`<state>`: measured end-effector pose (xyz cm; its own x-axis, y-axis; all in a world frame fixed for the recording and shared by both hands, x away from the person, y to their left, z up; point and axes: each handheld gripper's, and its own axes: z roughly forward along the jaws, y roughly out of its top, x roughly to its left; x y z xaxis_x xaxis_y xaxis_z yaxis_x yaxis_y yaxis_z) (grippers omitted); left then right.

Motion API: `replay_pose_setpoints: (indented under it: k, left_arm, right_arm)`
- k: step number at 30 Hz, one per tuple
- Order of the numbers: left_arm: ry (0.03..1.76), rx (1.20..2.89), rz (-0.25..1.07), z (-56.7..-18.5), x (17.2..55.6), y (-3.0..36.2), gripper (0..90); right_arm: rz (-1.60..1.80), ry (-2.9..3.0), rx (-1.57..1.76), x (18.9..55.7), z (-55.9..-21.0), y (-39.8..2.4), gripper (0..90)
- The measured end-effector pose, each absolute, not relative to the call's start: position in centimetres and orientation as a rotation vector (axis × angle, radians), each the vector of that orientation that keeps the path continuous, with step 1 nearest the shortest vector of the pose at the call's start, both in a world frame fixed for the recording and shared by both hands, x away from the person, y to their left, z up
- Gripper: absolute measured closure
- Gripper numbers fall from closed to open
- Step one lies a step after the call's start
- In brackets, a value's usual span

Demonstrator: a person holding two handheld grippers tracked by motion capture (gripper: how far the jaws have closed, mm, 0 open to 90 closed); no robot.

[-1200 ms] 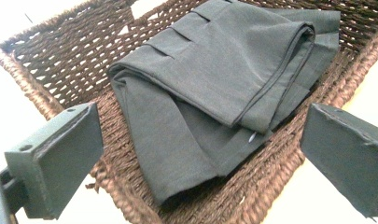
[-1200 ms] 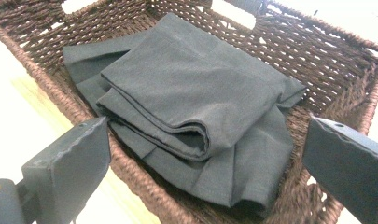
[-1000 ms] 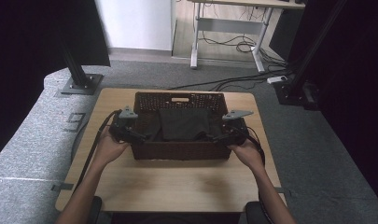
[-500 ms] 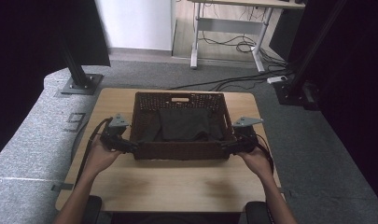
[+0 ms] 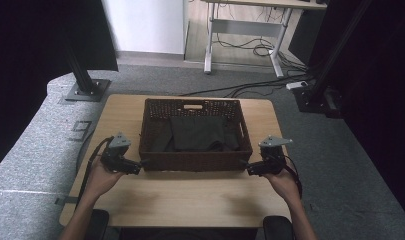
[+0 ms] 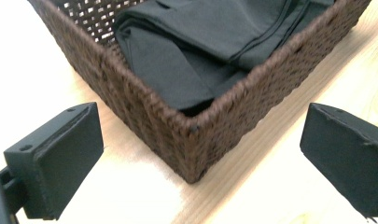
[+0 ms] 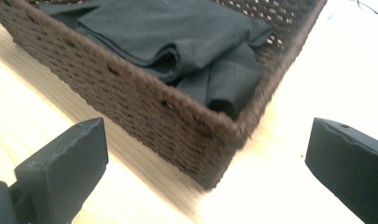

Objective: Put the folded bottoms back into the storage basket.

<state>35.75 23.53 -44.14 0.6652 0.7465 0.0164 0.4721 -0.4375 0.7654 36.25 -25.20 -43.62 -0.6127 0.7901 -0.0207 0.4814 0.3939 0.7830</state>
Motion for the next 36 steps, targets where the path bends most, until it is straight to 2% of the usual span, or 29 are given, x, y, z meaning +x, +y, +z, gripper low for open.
replay_pose_setpoints:
  k: [22,36]
  left_arm:
    - [0.983,2.114,0.403,-50.7,34.5,24.2,0.0]
    - [0.998,2.251,0.401,-54.5,34.2,23.2,0.0]
  right_arm:
    - [1.064,2.280,1.188,35.6,-50.3,-25.5,0.0]
    - [0.958,2.340,1.222,35.7,-54.4,-25.0,0.0]
